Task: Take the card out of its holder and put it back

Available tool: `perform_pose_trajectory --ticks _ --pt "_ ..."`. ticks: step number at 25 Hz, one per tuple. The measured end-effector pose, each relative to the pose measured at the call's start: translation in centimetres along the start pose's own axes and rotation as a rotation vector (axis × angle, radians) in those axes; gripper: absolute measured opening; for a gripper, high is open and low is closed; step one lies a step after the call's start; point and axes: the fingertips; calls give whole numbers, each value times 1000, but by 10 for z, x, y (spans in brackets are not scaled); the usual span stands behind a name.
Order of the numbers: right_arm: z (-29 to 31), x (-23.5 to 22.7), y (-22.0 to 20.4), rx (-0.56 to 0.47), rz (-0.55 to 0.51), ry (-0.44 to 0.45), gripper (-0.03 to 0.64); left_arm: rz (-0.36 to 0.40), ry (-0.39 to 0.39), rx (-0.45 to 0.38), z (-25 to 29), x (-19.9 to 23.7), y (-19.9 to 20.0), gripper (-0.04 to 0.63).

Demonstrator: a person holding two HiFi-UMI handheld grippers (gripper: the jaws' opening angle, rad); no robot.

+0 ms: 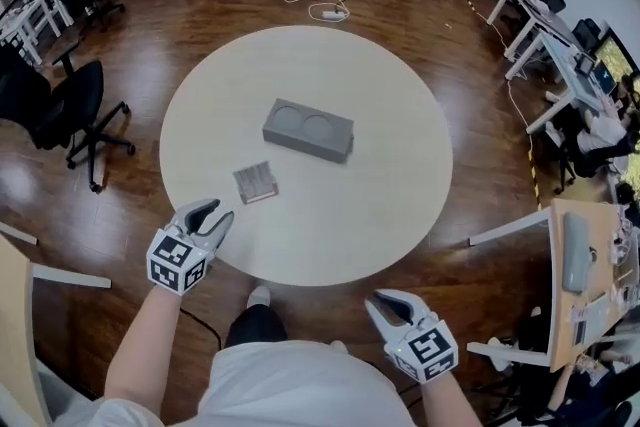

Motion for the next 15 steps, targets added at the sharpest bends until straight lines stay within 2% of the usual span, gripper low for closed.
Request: perform_pose_trajectory --ticks 3,7,11,15 --pt "-16 -4 -21 -10 -81 65 66 -100 51 -17 -35 -59 -27 147" --pt "-45 1 -45 -33 -159 140 67 -226 57 -8 -80 -160 -72 135" --pt "-65 9 -63 -54 -230 210 81 -291 104 21 -117 -239 -108 133" --pt "-85 16 -84 -40 -267 249 87 -317 128 25 -135 -292 -113 133"
Point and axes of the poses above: the fingertips, and each gripper's own axes: z forward along the fingers, x to its left, y out of its top, and after that the axes turned 15 degrees about x, right-handed
